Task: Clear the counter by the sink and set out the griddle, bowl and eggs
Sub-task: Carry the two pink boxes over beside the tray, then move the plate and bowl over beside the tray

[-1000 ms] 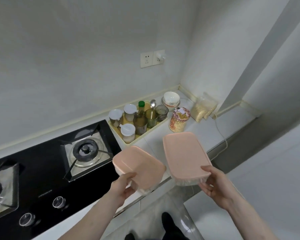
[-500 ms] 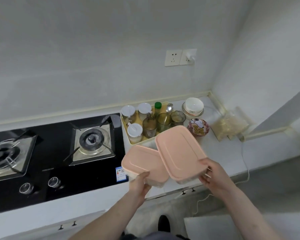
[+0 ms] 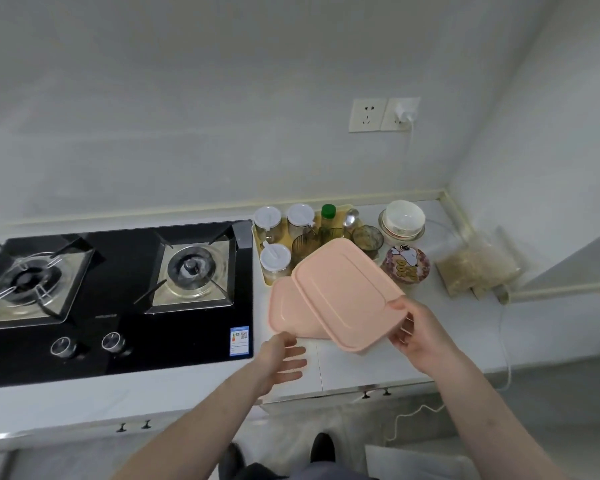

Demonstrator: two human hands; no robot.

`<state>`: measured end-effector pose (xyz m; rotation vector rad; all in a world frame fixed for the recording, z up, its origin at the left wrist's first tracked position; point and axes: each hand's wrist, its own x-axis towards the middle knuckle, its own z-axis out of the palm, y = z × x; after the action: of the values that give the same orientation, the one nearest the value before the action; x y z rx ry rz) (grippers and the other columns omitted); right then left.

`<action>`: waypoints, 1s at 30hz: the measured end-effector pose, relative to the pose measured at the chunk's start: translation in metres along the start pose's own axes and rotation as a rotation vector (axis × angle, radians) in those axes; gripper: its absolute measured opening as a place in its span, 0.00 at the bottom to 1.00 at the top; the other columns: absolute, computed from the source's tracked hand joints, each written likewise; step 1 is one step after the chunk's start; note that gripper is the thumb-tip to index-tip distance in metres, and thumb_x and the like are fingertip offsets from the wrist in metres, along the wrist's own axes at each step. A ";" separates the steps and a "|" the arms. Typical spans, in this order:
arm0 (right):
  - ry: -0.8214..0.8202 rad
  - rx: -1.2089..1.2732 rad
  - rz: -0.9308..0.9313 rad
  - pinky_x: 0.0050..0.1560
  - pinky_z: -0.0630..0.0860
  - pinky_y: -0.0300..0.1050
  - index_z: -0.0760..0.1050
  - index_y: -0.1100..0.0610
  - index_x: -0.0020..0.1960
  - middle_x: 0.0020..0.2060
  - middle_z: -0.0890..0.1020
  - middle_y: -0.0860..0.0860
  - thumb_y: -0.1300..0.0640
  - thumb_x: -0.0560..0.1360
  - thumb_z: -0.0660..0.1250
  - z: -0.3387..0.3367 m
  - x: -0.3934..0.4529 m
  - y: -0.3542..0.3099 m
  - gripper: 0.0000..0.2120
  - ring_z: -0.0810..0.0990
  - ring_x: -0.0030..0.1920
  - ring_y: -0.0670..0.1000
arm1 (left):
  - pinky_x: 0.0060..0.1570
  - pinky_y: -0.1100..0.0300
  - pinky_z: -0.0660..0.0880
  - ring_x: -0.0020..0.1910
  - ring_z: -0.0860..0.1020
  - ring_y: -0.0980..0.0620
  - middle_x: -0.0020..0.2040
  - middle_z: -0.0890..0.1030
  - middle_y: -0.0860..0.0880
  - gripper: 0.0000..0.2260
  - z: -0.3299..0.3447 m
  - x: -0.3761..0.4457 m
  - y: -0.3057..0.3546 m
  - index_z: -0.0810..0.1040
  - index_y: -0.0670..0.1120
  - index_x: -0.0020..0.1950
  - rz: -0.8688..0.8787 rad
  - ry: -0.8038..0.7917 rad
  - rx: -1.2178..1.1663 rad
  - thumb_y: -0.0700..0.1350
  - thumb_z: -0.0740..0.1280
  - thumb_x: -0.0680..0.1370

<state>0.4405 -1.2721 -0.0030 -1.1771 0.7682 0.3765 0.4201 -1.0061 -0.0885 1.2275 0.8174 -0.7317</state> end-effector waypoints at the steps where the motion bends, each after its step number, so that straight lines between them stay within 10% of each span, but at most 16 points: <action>1: -0.010 0.003 0.001 0.51 0.74 0.46 0.76 0.58 0.60 0.51 0.80 0.56 0.59 0.74 0.69 0.001 0.002 -0.003 0.15 0.76 0.54 0.54 | 0.46 0.50 0.84 0.51 0.86 0.43 0.55 0.86 0.44 0.15 -0.008 -0.003 0.005 0.78 0.41 0.62 0.014 0.047 0.054 0.49 0.64 0.81; 5: -0.090 0.016 0.057 0.48 0.73 0.47 0.77 0.57 0.58 0.48 0.79 0.56 0.58 0.69 0.70 0.002 0.011 -0.015 0.18 0.75 0.52 0.55 | 0.44 0.50 0.82 0.44 0.83 0.46 0.52 0.84 0.43 0.16 -0.041 -0.013 0.034 0.80 0.41 0.59 0.229 0.227 0.091 0.51 0.65 0.81; 12: -0.294 -0.309 0.120 0.49 0.71 0.49 0.78 0.55 0.59 0.46 0.78 0.57 0.50 0.61 0.74 0.031 0.038 -0.029 0.26 0.74 0.50 0.57 | 0.61 0.46 0.80 0.62 0.80 0.49 0.61 0.84 0.50 0.22 -0.030 -0.034 0.078 0.81 0.56 0.66 0.349 -0.068 0.049 0.66 0.62 0.79; 17: -0.126 -0.237 0.074 0.41 0.76 0.44 0.81 0.56 0.53 0.37 0.84 0.53 0.50 0.73 0.73 0.053 0.073 -0.019 0.13 0.83 0.38 0.53 | 0.54 0.49 0.83 0.60 0.80 0.46 0.60 0.82 0.46 0.18 -0.016 -0.022 0.057 0.75 0.50 0.70 0.362 0.113 0.111 0.53 0.68 0.81; 21: 0.033 -0.385 -0.065 0.48 0.77 0.49 0.81 0.58 0.59 0.49 0.86 0.56 0.55 0.70 0.74 0.059 0.104 -0.002 0.18 0.84 0.52 0.59 | 0.59 0.50 0.77 0.57 0.78 0.51 0.58 0.80 0.52 0.16 -0.007 -0.025 0.051 0.73 0.49 0.71 0.387 0.177 0.214 0.51 0.63 0.84; 30: 0.194 -0.718 -0.319 0.49 0.81 0.52 0.79 0.54 0.58 0.50 0.85 0.54 0.54 0.75 0.67 0.070 0.108 0.022 0.12 0.83 0.49 0.59 | 0.53 0.53 0.75 0.58 0.77 0.48 0.62 0.79 0.50 0.21 -0.005 -0.023 0.055 0.67 0.53 0.78 0.402 0.237 0.397 0.48 0.61 0.85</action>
<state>0.5253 -1.2127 -0.0829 -2.0044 0.6054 0.2771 0.4536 -0.9900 -0.0419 1.7988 0.5994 -0.4314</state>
